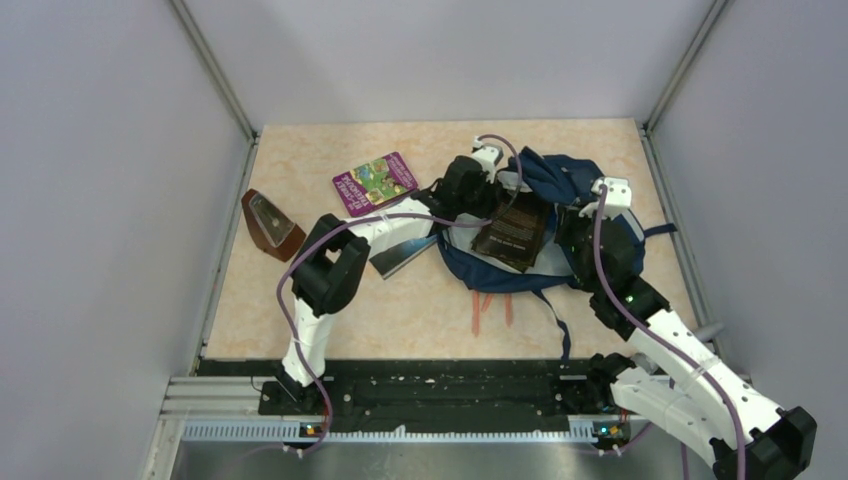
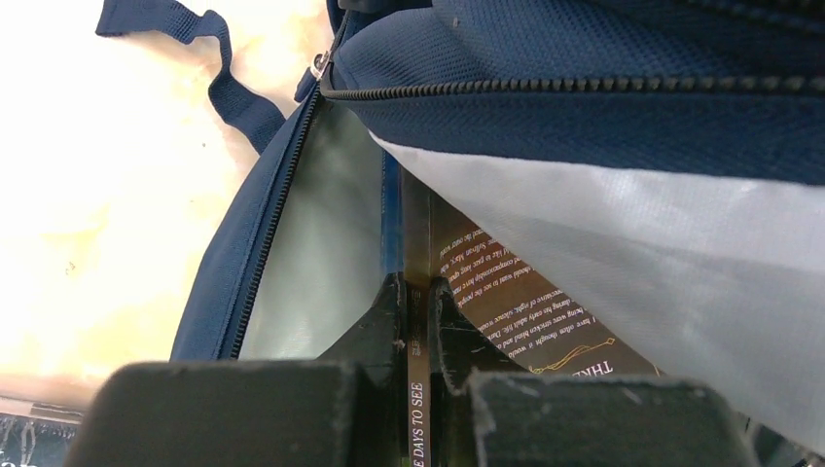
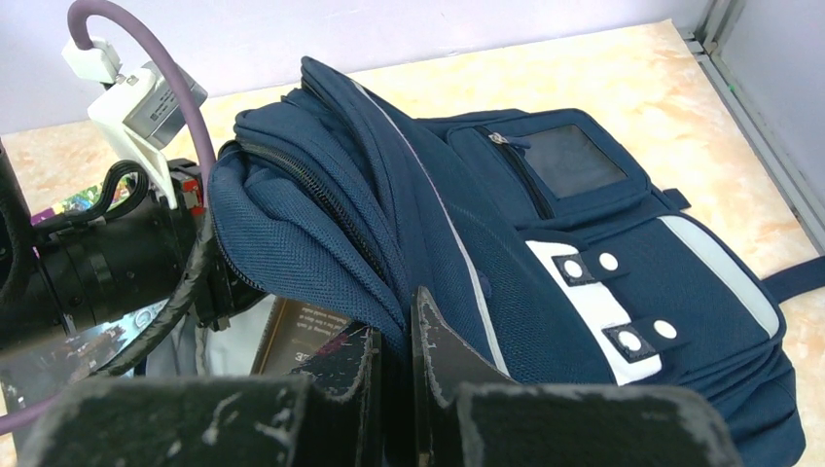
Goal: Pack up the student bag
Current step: Place the book in the student bag.
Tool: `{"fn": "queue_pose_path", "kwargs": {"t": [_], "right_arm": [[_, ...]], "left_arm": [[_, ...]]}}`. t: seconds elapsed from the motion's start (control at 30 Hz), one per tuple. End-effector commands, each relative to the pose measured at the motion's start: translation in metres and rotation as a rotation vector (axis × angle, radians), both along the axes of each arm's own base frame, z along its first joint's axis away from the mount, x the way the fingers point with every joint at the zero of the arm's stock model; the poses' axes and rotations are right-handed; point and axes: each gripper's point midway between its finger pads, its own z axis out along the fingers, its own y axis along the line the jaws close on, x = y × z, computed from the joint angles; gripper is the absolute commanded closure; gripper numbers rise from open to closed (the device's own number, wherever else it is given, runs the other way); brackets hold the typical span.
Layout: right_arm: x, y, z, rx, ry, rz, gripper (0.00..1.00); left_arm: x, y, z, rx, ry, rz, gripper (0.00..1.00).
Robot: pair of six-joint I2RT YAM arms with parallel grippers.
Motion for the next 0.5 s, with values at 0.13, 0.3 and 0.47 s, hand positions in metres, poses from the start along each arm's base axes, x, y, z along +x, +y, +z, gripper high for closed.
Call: {"fn": "queue_pose_path", "kwargs": {"t": [0.13, 0.3, 0.47], "right_arm": [[0.005, 0.004, 0.064, 0.140, -0.185, 0.004, 1.00], [0.004, 0.002, 0.064, 0.137, -0.185, -0.005, 1.00], [0.004, 0.001, 0.064, 0.131, -0.185, -0.007, 1.00]], "left_arm": [[0.010, -0.007, 0.030, -0.023, -0.139, -0.023, 0.69], [-0.002, 0.002, 0.038, -0.024, -0.173, -0.033, 0.36], [-0.014, 0.013, 0.065, -0.070, -0.258, -0.022, 0.34]]}}
